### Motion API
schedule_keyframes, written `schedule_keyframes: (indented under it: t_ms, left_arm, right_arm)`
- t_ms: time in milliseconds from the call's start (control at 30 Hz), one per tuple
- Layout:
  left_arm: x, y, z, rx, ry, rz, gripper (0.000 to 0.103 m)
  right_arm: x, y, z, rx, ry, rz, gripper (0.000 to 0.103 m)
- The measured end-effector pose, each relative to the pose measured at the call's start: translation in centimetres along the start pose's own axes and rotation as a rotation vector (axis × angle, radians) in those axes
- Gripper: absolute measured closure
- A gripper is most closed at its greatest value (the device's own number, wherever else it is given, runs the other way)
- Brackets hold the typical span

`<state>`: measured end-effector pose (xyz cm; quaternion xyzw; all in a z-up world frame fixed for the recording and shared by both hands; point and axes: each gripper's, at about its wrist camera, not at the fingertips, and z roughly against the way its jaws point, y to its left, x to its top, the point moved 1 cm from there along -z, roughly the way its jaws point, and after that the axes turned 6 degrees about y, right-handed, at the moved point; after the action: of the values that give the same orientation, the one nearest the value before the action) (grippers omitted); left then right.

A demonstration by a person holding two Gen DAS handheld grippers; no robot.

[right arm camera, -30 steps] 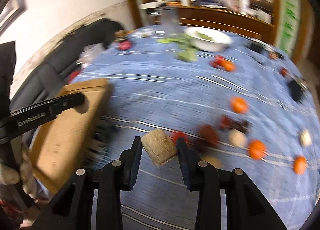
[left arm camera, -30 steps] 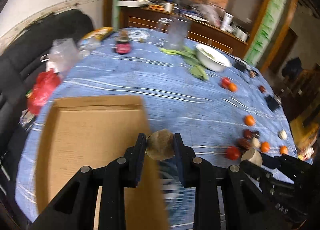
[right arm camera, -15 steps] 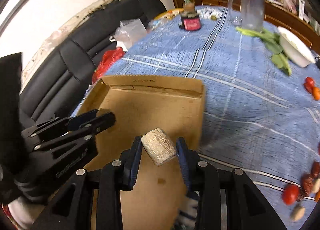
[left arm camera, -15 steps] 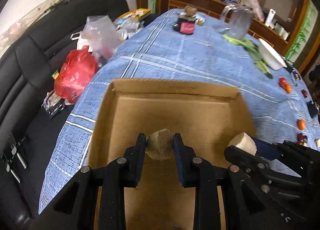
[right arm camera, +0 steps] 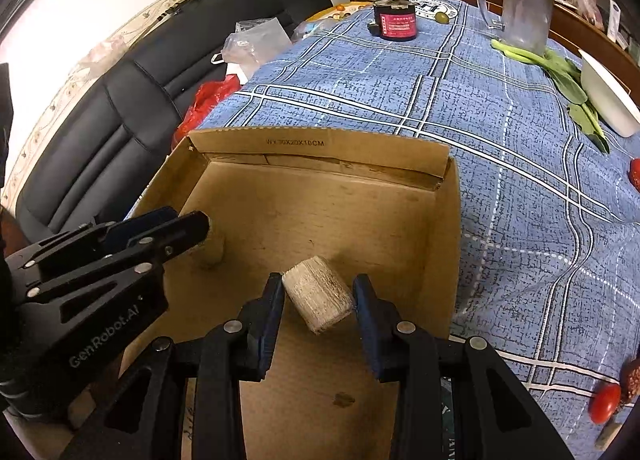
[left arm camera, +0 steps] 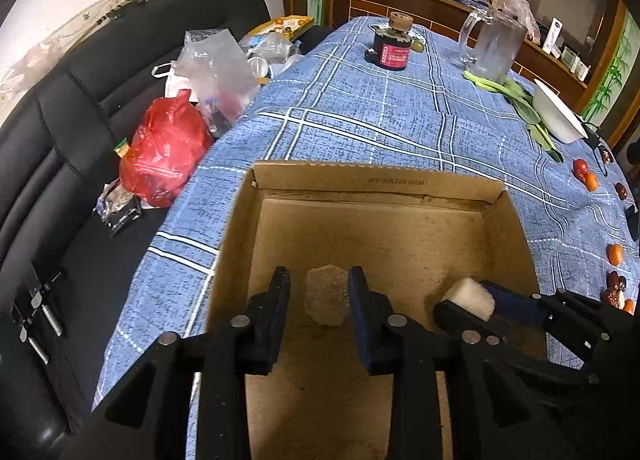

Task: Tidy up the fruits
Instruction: 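Lower the cake and block into the cardboard box and open both grippers, then move both grippers back over the fruits on the tablecloth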

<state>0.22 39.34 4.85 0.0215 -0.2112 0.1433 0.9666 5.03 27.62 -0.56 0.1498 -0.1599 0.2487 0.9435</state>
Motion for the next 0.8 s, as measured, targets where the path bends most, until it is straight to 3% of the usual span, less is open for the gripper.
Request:
schedule_keyframes:
  t_ms: [233,467,800]
  left_arm:
    - [-0.4,-0.1,2.6,0.036,-0.042,0.011,0.056]
    - [-1.3,-2.1,5.7,0.077,-0.087,-0.005,0.048]
    - [-3.5,-7.3,8.5,-0.036,-0.081,-0.016,0.047]
  right_arm:
    - [-0.4,0.3,2.5,0.002,-0.057,0.014,0.052]
    - [-2.3,-1.0,5.6,0.014,-0.100,-0.014,0.051]
    - [-9.0,-6.8,10.9,0.018,-0.142,-0.135,0.045]
